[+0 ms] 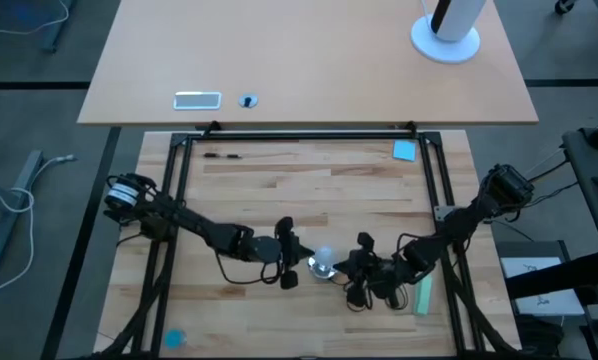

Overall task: Screw lightbulb
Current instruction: Insert the lightbulb into the lamp

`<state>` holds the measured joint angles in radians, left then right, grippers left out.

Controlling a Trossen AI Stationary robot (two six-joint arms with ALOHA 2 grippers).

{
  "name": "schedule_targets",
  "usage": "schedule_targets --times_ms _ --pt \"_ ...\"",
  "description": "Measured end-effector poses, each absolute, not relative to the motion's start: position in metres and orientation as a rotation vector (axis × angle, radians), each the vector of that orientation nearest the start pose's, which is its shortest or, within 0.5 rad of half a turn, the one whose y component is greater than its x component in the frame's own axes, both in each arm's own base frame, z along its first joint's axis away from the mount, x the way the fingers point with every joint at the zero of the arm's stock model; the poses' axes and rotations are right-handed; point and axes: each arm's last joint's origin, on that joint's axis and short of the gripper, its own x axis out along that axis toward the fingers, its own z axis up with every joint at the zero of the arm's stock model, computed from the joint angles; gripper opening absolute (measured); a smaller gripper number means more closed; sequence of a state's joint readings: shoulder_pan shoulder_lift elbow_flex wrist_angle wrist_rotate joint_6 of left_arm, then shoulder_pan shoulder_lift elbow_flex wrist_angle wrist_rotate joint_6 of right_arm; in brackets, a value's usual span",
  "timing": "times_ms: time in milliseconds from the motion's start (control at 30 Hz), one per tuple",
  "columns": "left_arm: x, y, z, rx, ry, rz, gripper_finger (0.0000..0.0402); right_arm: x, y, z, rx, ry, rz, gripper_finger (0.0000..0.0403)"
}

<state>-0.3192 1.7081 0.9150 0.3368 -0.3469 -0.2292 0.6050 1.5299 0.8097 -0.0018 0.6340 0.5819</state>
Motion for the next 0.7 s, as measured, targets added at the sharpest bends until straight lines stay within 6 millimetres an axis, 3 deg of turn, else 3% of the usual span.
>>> schedule_targets --times_ms 467,700 --pt "0.342 -0.105 0.193 -0.101 0.424 -0.029 0.0 0.255 0.142 0.185 0.137 0.583 -0.357 0.0" --pt "0.343 -0.102 0.193 -0.076 0.397 0.023 0.0 0.258 0.144 0.188 0.133 0.567 -0.307 0.0"
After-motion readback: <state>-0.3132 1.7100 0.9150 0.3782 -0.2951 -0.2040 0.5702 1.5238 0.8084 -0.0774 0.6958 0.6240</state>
